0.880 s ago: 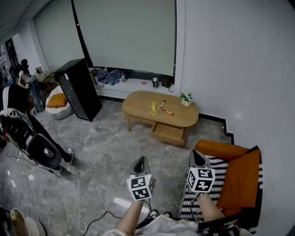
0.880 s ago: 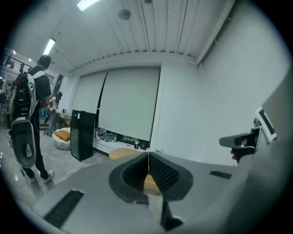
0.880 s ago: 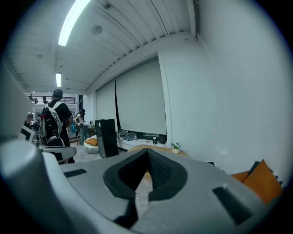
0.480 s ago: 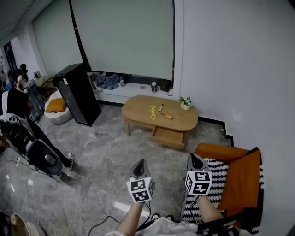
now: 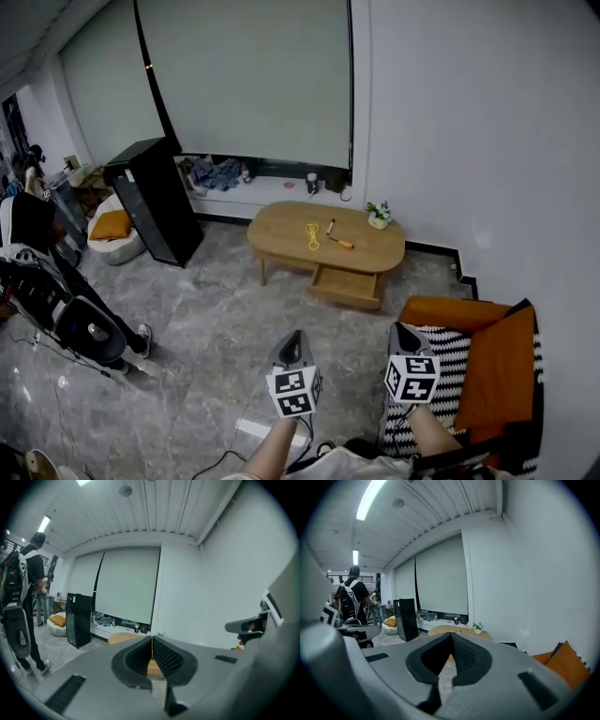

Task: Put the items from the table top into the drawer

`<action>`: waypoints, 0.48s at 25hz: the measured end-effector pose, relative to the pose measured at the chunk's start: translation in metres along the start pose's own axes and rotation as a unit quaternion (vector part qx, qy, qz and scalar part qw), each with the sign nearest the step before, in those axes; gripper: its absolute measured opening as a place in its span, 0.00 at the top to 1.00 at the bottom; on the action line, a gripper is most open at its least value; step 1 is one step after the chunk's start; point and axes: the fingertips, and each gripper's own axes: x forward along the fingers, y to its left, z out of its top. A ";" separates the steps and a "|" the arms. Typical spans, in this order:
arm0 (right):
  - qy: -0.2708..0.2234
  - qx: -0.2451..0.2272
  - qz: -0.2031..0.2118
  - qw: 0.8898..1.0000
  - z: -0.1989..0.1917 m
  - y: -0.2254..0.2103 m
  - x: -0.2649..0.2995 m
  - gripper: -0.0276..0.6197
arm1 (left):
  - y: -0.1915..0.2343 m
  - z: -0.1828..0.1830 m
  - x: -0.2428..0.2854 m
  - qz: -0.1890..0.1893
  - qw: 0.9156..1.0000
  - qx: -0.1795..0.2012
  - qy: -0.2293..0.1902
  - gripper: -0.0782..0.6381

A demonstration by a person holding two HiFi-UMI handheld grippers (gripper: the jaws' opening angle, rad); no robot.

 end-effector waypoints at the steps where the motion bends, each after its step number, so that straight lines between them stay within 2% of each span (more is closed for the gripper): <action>1: 0.003 0.006 -0.001 1.000 -0.002 -0.002 0.003 0.97 | 0.000 -0.001 0.003 -0.001 1.000 -0.001 0.001 0.88; 7: 0.007 0.037 -0.012 0.999 -0.004 -0.022 0.030 0.97 | 0.001 -0.011 0.030 0.001 1.000 0.003 0.017 0.88; 12: 0.012 0.050 -0.014 0.999 0.001 -0.051 0.079 0.97 | -0.009 -0.007 0.081 0.001 1.000 0.005 0.026 0.88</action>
